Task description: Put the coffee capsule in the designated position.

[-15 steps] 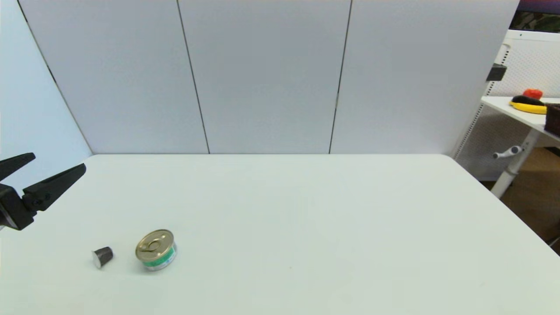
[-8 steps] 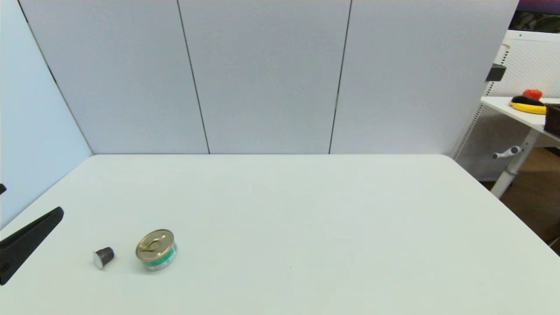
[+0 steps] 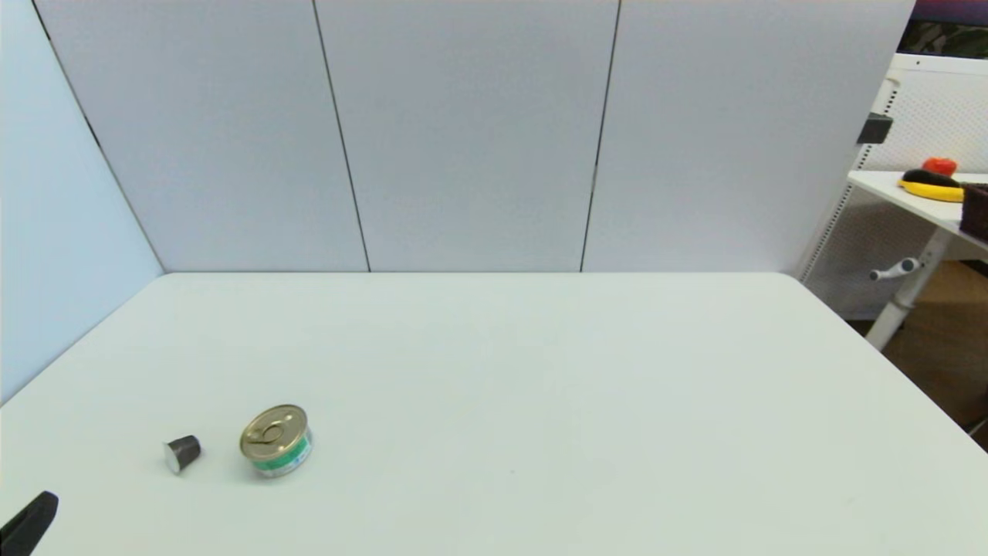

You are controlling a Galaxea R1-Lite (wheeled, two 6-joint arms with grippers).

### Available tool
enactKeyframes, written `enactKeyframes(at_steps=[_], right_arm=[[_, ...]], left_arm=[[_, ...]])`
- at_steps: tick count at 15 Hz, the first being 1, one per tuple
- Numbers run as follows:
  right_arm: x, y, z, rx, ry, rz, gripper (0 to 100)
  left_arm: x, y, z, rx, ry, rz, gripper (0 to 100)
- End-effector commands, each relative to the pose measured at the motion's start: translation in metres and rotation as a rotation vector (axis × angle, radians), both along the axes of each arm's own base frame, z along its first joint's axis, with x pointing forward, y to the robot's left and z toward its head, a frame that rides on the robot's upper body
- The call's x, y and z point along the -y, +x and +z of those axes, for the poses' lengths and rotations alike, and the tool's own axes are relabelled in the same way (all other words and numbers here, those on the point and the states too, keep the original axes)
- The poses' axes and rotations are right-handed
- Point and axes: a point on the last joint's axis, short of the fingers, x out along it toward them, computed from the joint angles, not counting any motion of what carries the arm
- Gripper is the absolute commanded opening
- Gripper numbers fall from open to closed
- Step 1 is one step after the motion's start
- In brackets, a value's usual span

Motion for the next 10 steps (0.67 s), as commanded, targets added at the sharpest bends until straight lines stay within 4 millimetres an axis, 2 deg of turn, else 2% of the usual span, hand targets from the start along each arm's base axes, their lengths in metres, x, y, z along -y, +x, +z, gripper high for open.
enactKeyframes(at_steps=[1,5,7,10], right_arm=[[0.0,0.0,0.0,-0.001,0.0,-0.001,100],[0.0,0.0,0.0,-0.001,0.0,-0.001,100],[0.0,0.0,0.0,-0.002,0.0,-0.001,100],[0.0,0.0,0.0,-0.001,0.0,-0.001,100]], left_arm=[[0.0,-0.009,-0.033,-0.003,-0.005,-0.001,100],[-0.002,-0.009,-0.054,-0.044,-0.027,0.087,100],[-0.003,-0.015,-0.06,-0.029,-0.035,0.131,100],[-0.005,-0.027,-0.079,-0.05,-0.051,0.232,100]])
